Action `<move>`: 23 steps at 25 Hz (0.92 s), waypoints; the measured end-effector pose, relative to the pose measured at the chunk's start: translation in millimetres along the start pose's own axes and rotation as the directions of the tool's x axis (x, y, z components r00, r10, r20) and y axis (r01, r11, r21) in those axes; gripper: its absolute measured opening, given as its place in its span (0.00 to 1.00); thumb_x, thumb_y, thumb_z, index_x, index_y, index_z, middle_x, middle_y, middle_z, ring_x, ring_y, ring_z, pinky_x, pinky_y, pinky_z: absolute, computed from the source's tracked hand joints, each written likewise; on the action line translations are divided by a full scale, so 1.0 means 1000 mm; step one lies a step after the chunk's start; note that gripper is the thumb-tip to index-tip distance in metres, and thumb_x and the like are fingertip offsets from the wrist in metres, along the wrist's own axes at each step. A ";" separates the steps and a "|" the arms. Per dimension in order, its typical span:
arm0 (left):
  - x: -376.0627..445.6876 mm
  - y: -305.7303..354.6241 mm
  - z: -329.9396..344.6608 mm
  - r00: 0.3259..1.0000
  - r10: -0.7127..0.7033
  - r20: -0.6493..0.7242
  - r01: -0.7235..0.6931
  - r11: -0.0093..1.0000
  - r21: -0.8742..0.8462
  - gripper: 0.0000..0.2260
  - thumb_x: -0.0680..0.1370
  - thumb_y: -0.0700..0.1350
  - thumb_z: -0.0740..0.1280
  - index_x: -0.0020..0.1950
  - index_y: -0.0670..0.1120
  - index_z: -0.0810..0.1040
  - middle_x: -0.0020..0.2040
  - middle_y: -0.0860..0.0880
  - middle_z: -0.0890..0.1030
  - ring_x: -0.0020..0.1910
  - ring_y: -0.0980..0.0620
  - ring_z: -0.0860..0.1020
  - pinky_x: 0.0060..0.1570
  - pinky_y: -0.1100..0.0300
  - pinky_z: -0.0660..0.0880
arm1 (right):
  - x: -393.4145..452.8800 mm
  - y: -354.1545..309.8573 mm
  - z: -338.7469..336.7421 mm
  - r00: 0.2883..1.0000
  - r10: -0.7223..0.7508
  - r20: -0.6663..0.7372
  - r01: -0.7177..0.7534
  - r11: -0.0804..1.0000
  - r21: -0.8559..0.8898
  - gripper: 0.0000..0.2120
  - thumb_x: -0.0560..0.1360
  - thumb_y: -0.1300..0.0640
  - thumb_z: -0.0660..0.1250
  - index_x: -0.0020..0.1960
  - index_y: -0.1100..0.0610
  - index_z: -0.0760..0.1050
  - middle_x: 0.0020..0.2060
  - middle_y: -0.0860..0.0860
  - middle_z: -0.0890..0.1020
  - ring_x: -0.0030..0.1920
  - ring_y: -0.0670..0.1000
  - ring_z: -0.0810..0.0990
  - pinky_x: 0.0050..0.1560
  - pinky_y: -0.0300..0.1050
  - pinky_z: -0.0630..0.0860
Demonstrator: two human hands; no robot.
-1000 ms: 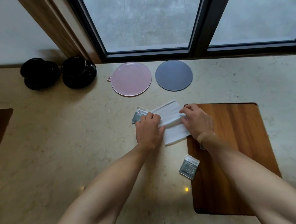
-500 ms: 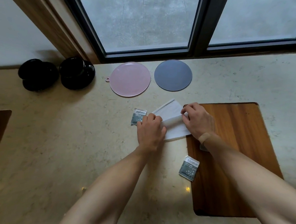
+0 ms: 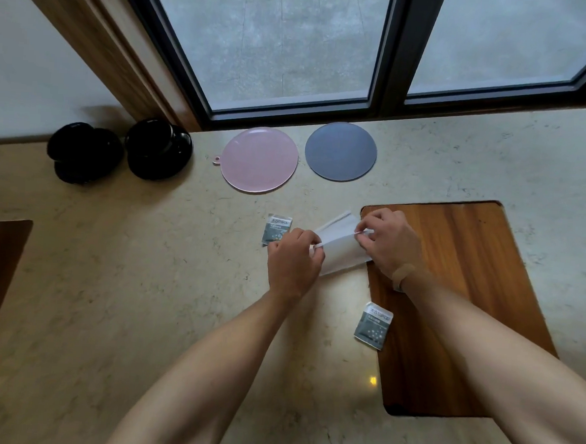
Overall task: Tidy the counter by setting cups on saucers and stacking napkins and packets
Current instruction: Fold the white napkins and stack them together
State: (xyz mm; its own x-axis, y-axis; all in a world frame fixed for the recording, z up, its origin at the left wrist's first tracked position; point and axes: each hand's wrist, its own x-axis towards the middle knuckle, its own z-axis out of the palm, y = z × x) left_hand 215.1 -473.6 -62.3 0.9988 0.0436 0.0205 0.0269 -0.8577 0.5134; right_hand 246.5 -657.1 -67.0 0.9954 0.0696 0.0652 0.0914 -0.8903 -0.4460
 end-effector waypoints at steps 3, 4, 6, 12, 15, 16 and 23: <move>-0.013 -0.001 -0.017 1.000 -0.026 -0.013 0.025 0.993 -0.113 0.04 0.73 0.44 0.69 0.45 0.46 0.81 0.45 0.49 0.83 0.44 0.49 0.79 0.45 0.58 0.68 | -0.014 -0.010 -0.009 0.998 0.058 0.009 -0.059 0.996 0.074 0.04 0.71 0.54 0.72 0.44 0.53 0.83 0.43 0.51 0.83 0.46 0.54 0.77 0.38 0.45 0.75; -0.018 -0.004 -0.023 0.999 -0.036 -0.015 0.033 0.988 -0.152 0.03 0.73 0.43 0.69 0.44 0.46 0.80 0.45 0.50 0.83 0.44 0.49 0.79 0.45 0.58 0.68 | -0.020 -0.016 -0.012 0.997 0.078 0.017 -0.079 0.991 0.108 0.04 0.71 0.54 0.72 0.43 0.53 0.83 0.42 0.51 0.84 0.45 0.53 0.78 0.38 0.45 0.76; -0.030 -0.011 -0.035 0.998 -0.067 0.014 0.068 0.968 -0.241 0.01 0.73 0.43 0.69 0.42 0.47 0.80 0.43 0.50 0.83 0.44 0.51 0.80 0.44 0.60 0.71 | -0.038 -0.030 -0.022 0.992 0.115 0.052 -0.122 0.978 0.171 0.05 0.71 0.52 0.71 0.43 0.52 0.83 0.41 0.49 0.84 0.43 0.51 0.80 0.41 0.45 0.78; -0.082 -0.043 -0.083 0.962 -0.143 0.231 0.230 0.882 -0.412 0.03 0.74 0.44 0.67 0.40 0.50 0.78 0.40 0.55 0.81 0.42 0.59 0.77 0.39 0.65 0.69 | -0.106 -0.087 -0.041 0.918 0.200 0.344 -0.339 0.844 0.415 0.05 0.73 0.51 0.69 0.47 0.51 0.79 0.43 0.46 0.82 0.46 0.46 0.79 0.46 0.44 0.74; -0.116 -0.068 -0.107 0.938 -0.158 0.309 0.302 0.811 -0.501 0.03 0.73 0.45 0.67 0.42 0.47 0.78 0.40 0.50 0.82 0.40 0.52 0.77 0.40 0.57 0.70 | -0.140 -0.119 -0.032 0.878 0.220 0.425 -0.433 0.742 0.511 0.07 0.74 0.52 0.70 0.49 0.54 0.79 0.44 0.50 0.82 0.45 0.49 0.79 0.44 0.44 0.74; -0.128 -0.078 -0.114 0.929 -0.172 0.328 0.331 0.782 -0.528 0.05 0.72 0.47 0.67 0.42 0.46 0.79 0.40 0.48 0.82 0.40 0.50 0.78 0.41 0.56 0.70 | -0.153 -0.129 -0.027 0.852 0.240 0.465 -0.491 0.675 0.551 0.07 0.74 0.53 0.69 0.50 0.55 0.79 0.45 0.52 0.83 0.44 0.51 0.79 0.43 0.44 0.74; -0.206 -0.154 -0.140 0.836 -0.349 0.422 0.538 0.673 -0.508 0.04 0.77 0.43 0.66 0.46 0.44 0.78 0.44 0.46 0.81 0.40 0.49 0.78 0.39 0.54 0.76 | -0.243 -0.199 0.027 0.689 0.224 0.689 -0.707 0.417 0.571 0.12 0.74 0.61 0.71 0.56 0.58 0.77 0.45 0.54 0.81 0.30 0.45 0.76 0.28 0.38 0.70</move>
State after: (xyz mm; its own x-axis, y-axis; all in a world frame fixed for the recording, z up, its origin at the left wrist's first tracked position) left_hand -0.2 -278.4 -25.2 0.8429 0.1198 -0.5246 0.5349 -0.2939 0.7922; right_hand -12.9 -484.7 -18.5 0.7251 0.1585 -0.6701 -0.6500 -0.1637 -0.7421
